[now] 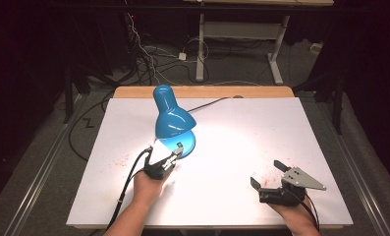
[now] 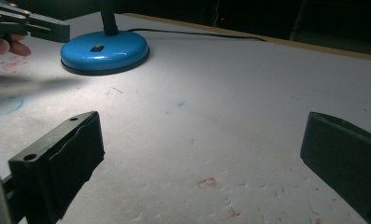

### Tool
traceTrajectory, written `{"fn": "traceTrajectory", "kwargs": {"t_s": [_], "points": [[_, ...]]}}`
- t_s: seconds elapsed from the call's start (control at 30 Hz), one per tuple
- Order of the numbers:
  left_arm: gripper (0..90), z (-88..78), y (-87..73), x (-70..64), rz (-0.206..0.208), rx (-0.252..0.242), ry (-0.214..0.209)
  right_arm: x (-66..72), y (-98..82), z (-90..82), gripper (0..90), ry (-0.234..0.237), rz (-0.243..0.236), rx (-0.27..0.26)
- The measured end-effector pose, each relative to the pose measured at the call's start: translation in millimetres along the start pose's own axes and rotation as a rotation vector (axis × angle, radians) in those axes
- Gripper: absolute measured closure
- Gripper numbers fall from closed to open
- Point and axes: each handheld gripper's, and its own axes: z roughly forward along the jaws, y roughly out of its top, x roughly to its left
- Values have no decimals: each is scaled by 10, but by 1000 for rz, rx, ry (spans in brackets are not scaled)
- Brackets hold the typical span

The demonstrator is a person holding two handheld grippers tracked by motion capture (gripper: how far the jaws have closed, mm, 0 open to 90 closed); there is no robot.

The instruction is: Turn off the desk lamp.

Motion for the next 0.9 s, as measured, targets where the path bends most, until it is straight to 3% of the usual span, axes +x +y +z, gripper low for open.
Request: {"fn": "traceTrajectory", "kwargs": {"t_s": [0.4, 0.9], "points": [[878, 171, 39, -2, 84, 47, 92, 9, 10, -2, 3, 6, 7, -5], [878, 294, 89, 6, 106, 118, 195, 30, 16, 1, 3, 15, 13, -11]]}}
